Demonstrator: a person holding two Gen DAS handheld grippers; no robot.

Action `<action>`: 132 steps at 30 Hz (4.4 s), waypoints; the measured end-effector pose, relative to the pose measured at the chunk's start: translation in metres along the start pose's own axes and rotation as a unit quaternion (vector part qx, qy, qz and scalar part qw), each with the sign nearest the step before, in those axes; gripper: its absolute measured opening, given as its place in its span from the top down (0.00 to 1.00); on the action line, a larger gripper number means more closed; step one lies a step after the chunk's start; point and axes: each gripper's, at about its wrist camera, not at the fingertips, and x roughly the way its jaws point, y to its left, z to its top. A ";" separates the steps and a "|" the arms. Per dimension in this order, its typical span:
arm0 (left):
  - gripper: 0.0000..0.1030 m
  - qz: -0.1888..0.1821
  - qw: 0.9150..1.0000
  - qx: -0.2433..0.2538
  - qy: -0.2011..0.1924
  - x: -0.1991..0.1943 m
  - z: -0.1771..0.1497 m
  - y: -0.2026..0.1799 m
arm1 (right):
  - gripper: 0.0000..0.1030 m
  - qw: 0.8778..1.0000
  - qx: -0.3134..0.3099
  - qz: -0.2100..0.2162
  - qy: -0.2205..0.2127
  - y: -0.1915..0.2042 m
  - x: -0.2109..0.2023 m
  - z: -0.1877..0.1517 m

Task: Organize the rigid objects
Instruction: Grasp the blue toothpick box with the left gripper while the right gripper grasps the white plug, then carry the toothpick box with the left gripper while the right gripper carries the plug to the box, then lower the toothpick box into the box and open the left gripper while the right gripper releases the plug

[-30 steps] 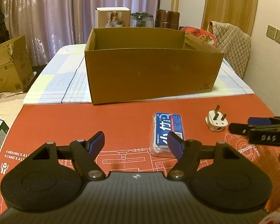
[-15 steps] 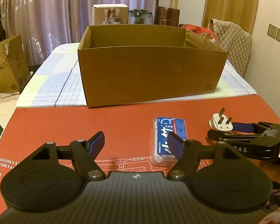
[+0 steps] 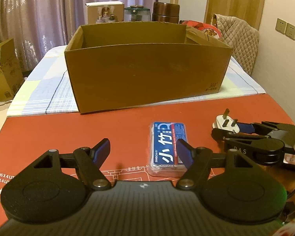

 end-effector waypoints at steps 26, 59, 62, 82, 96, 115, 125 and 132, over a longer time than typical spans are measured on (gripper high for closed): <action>0.38 -0.026 0.998 0.048 0.041 0.054 -0.007 -0.039 | 0.56 0.999 0.051 -0.001 -0.007 -0.015 -0.025 0.018; 0.49 -0.034 0.999 0.034 -0.017 0.005 0.038 -0.036 | 0.56 0.997 0.051 0.035 -0.054 0.000 -0.059 0.061; 0.49 -0.033 0.999 0.032 -0.026 -0.001 0.044 -0.035 | 0.56 0.996 0.050 0.039 -0.063 0.003 -0.064 0.070; 0.49 0.006 0.993 -0.027 -0.112 -0.017 0.129 0.015 | 0.56 0.987 0.068 0.055 -0.132 -0.001 -0.074 0.149; 0.49 0.041 0.993 -0.056 -0.094 0.041 0.166 0.059 | 0.56 0.988 0.091 0.037 -0.118 -0.018 -0.011 0.195; 0.49 0.049 0.996 -0.063 -0.041 0.089 0.148 0.067 | 0.56 0.993 0.093 0.031 -0.066 -0.020 0.040 0.184; 0.49 0.047 0.996 -0.064 -0.046 0.090 0.148 0.066 | 0.56 0.994 0.089 0.035 -0.061 -0.016 0.041 0.182; 0.48 0.049 0.995 -0.065 -0.054 0.086 0.151 0.066 | 0.56 0.993 0.092 0.035 -0.059 -0.017 0.042 0.180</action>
